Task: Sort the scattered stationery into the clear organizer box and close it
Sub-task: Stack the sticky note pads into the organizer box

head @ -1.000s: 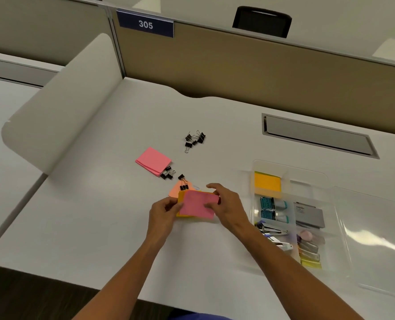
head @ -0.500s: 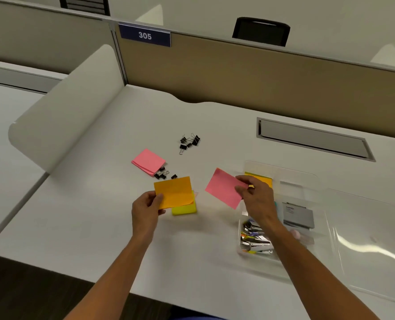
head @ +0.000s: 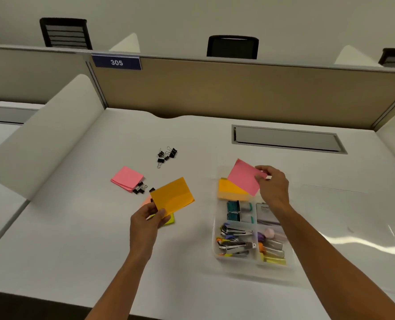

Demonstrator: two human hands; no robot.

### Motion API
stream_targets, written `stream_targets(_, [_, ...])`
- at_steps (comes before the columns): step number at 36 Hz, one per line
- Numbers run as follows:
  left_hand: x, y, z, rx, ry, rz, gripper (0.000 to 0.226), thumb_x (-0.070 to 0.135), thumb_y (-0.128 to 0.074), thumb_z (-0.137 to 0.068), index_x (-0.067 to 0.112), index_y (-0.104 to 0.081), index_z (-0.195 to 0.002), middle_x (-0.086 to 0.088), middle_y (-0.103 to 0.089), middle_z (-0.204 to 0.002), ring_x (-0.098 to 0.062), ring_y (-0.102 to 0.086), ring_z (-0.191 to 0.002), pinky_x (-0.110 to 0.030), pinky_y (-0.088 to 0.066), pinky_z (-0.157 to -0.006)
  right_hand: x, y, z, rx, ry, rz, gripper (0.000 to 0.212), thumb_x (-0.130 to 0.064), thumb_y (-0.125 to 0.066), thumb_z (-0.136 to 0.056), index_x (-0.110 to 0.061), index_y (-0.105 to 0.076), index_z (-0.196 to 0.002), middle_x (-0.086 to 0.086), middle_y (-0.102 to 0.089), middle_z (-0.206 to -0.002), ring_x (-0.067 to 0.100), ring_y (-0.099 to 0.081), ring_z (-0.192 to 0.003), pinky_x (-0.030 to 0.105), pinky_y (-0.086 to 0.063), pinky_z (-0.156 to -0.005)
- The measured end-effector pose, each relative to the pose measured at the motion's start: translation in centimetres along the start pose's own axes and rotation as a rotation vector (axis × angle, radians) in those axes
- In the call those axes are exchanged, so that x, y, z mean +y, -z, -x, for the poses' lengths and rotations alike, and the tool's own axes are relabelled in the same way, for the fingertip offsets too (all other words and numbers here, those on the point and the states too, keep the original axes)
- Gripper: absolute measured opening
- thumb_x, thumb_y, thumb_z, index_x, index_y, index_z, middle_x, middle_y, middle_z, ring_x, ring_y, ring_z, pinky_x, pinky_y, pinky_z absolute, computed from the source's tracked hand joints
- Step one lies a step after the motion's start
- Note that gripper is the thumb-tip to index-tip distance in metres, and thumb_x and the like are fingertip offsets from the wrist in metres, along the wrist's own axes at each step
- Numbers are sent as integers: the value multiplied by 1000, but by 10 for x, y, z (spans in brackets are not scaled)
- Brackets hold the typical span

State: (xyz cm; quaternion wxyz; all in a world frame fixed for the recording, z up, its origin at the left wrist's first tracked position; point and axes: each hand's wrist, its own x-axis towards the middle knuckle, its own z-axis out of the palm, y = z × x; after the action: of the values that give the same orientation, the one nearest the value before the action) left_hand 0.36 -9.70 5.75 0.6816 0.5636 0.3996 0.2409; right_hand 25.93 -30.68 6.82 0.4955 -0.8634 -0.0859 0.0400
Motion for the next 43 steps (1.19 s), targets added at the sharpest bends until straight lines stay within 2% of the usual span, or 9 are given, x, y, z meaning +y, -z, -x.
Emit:
stream_targets(8, [4, -22, 11, -17, -34, -92, 19, 4, -65, -89, 13, -67, -107, -6, -71, -103, -14, -73, -75, -17, -56, -63, 9, 1, -20, -75, 41, 183, 27, -9, -60, -93, -12, -68, -119, 12, -62, -122, 26, -58, -110, 32, -46, -90])
stream_targets(11, [7, -28, 12, -24, -41, -111, 22, 6, -64, -90, 10, -67, -112, -6, -71, -104, -15, -73, -77, -20, -55, -68, 8, -6, -25, -121, 33, 188, 27, -7, -60, -92, -12, -69, -117, 11, -64, -120, 24, -58, -110, 27, -43, -87])
stream_targets(16, [9, -37, 16, -24, -42, -117, 25, 8, -63, -92, 9, -64, -116, -7, -70, -108, -20, -74, -83, -32, -57, -79, 5, -17, -28, -233, 27, 190, 32, 0, -59, -91, -9, -67, -120, 8, -64, -124, 23, -57, -116, 23, -39, -94])
stream_targets(20, [11, -45, 21, -18, -45, -119, 20, 6, -63, -91, 12, -66, -110, -7, -71, -106, -20, -74, -83, -36, -59, -83, 6, -25, -33, -364, 43, 247, 42, 5, -54, -88, -11, -63, -127, 7, -59, -133, 23, -53, -123, 23, -38, -96])
stream_targets(28, [15, -64, 20, -22, -53, -145, 20, 4, -62, -91, 12, -66, -109, -7, -70, -106, -23, -72, -89, -18, -56, -66, 8, -33, -33, -511, 58, 412, 51, 5, -45, -92, -2, -43, -143, 16, -48, -144, 32, -45, -131, 36, -37, -107])
stream_targets(33, [16, -81, 15, -25, -24, -133, 26, -2, -64, -89, 13, -64, -110, -8, -68, -104, -22, -70, -93, -29, -60, -69, 11, -30, -31, -454, 149, 465, 49, 5, -45, -90, 1, -41, -139, 20, -56, -130, 35, -55, -115, 42, -48, -96])
stream_targets(36, [13, -95, 10, -42, -23, -161, 26, -1, -65, -88, 13, -63, -110, -8, -68, -102, -22, -70, -93, -29, -60, -70, 16, -24, -31, -409, 189, 428, 44, 5, -47, -89, 2, -49, -133, 19, -55, -133, 35, -51, -121, 42, -43, -101])
stream_targets(39, [9, -110, 5, -68, -21, -191, 26, 0, -66, -87, 14, -63, -109, -8, -68, -102, -21, -69, -92, -35, -61, -73, 19, -15, -33, -389, 154, 315, 48, 0, -51, -93, -7, -49, -141, 13, -51, -143, 29, -47, -131, 37, -37, -109])
stream_targets(43, [1, -129, -8, -104, -36, -260, 28, 4, -69, -87, 12, -63, -113, -8, -69, -102, -19, -70, -91, -40, -61, -75, 27, -2, -35, -342, 98, 178, 44, -4, -54, -95, -14, -55, -137, 7, -54, -141, 23, -53, -126, 37, -41, -108])
